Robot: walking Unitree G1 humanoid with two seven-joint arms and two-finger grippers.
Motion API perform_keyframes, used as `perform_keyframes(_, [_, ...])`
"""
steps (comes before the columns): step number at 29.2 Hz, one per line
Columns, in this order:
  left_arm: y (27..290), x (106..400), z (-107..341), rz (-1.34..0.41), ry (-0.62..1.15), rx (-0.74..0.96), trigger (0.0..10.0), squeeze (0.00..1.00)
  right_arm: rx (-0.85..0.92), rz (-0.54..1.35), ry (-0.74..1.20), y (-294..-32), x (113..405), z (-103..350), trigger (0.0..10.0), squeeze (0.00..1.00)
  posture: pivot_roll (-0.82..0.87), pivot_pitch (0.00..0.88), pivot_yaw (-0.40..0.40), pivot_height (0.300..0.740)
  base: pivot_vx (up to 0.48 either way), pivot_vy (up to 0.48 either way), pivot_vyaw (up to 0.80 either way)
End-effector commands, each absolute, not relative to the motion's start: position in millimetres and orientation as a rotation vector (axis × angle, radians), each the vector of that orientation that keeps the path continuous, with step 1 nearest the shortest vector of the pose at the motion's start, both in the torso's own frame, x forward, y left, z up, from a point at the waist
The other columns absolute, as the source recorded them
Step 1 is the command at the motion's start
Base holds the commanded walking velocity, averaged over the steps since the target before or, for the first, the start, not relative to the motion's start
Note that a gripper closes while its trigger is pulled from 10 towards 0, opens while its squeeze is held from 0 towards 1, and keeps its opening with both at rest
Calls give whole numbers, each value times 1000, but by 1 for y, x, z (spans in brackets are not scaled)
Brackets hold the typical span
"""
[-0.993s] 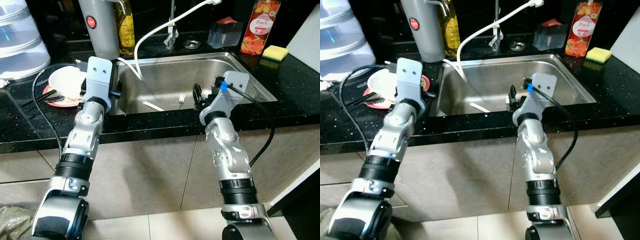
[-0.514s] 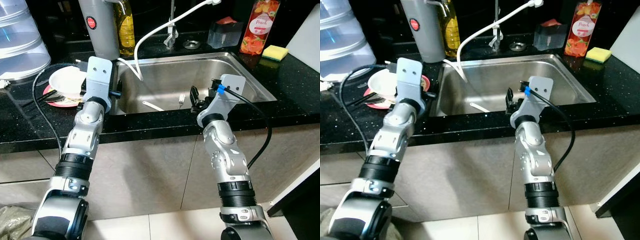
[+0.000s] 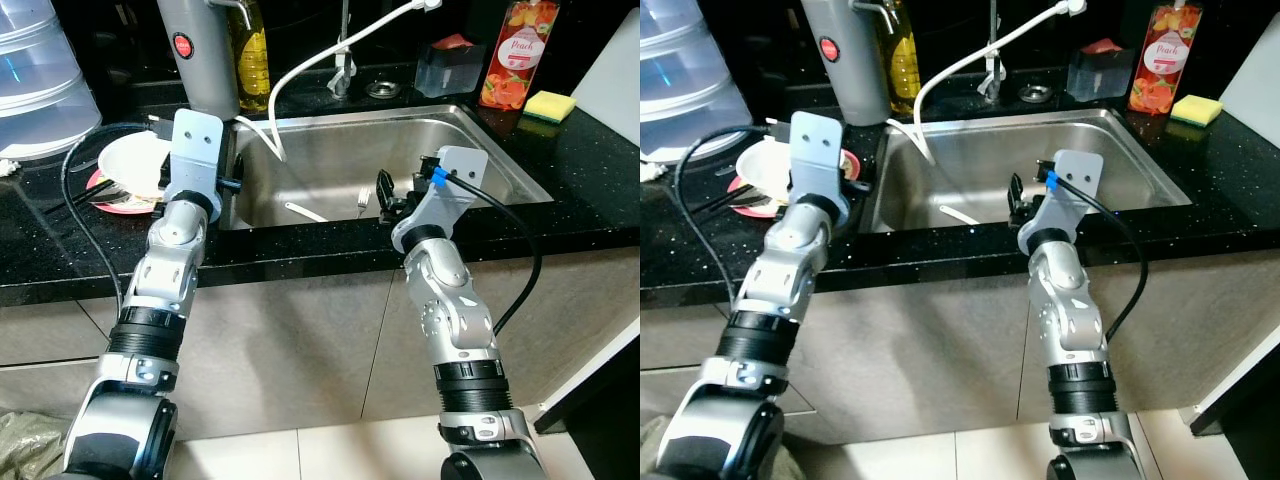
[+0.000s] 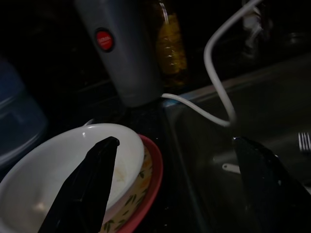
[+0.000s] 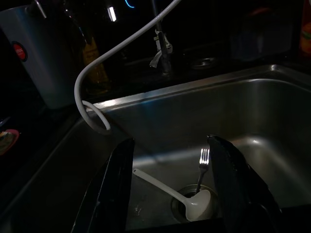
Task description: Kitchen organization
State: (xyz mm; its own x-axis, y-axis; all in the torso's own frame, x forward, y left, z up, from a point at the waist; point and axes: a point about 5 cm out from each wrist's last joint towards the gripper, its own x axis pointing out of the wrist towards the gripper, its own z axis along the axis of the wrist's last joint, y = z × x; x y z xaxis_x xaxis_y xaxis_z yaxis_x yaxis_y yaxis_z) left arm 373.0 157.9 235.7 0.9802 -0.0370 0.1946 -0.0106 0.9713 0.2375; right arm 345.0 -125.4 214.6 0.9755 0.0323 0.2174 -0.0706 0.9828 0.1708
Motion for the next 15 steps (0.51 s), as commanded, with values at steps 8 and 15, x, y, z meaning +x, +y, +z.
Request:
perform_keyframes(8, [171, 381, 220, -22, -21, 318, 10000, 0, 170, 39, -186, -127, 348, 209, 10000, 0, 34, 0, 53, 740, 0, 0, 0])
perform_keyframes(15, [186, 385, 214, 71, 54, 169, 10000, 0, 174, 25, -171, -130, 347, 204, 10000, 0, 32, 0, 53, 740, 0, 0, 0])
